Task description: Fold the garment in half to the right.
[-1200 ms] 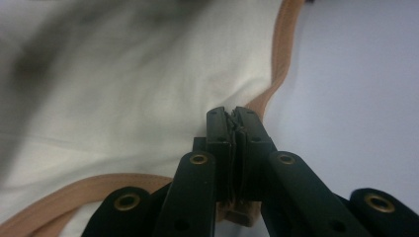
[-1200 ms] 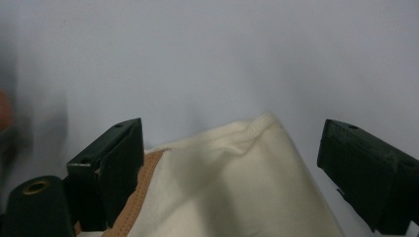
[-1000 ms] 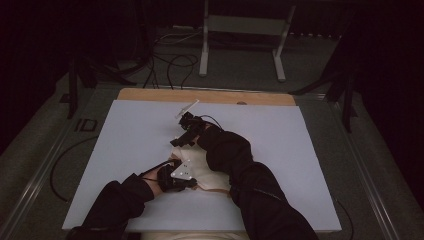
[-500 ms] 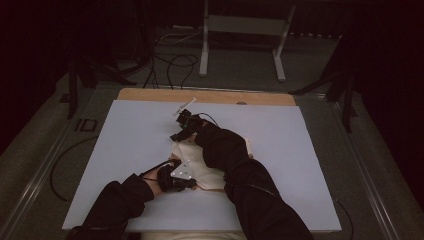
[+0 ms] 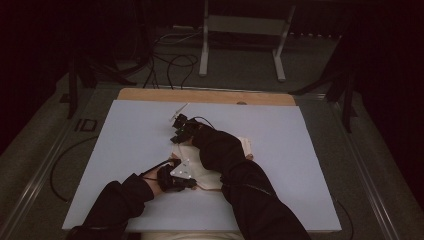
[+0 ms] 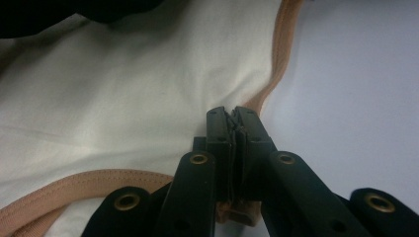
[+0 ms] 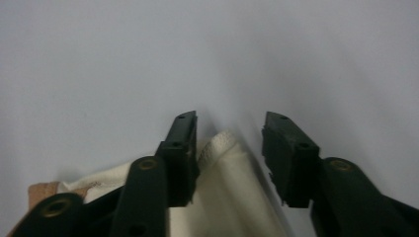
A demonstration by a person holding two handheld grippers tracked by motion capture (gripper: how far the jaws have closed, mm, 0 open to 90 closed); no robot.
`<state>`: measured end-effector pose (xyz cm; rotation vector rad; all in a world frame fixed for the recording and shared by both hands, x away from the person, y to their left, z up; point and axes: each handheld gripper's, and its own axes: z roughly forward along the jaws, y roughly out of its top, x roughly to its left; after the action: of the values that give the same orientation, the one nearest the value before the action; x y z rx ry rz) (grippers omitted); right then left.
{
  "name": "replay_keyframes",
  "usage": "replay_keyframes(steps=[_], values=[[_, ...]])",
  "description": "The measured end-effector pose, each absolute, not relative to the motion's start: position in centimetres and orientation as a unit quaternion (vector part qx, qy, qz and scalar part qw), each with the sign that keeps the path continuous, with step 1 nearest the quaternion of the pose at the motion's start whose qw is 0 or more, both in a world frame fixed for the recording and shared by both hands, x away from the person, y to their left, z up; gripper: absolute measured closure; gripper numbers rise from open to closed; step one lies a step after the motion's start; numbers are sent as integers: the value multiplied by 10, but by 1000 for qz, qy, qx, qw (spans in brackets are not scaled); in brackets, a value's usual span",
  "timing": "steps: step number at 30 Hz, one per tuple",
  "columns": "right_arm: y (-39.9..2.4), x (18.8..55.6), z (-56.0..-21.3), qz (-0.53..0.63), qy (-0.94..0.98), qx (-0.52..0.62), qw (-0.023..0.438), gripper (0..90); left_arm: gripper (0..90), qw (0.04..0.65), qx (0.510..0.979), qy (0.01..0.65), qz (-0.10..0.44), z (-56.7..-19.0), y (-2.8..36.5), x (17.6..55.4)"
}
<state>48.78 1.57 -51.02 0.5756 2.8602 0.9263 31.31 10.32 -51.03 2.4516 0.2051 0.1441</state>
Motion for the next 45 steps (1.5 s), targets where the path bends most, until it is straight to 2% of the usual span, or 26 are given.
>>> replay_keyframes(steps=[1, 4, 5, 6, 7, 9, 27, 45], values=[[16, 487, -511, 302, 934, 185, 42, 650, 871, 332, 938, 79, 54, -510, 103, 313], [16, 487, -511, 300, 935, 183, 39, 700, 871, 332, 938, 80, 54, -510, 103, 313], [17, 485, -511, 298, 937, 179, 41, 766, 871, 330, 939, 79, 55, -510, 103, 313], [17, 485, -511, 298, 937, 179, 41, 766, 871, 330, 939, 79, 55, -510, 103, 313], [17, 485, -510, 297, 938, 173, 40, 855, 872, 328, 940, 78, 56, -510, 103, 313], [17, 483, -508, 290, 941, 168, 42, 873, 872, 326, 941, 76, 60, -509, 102, 312], [2, 476, -481, 321, 933, 154, 50, 879, 873, 337, 936, 67, 73, -493, 101, 312], [-39, 462, -445, 371, 912, 160, 67, 879, 873, 323, 942, 39, 78, -473, 82, 314]])
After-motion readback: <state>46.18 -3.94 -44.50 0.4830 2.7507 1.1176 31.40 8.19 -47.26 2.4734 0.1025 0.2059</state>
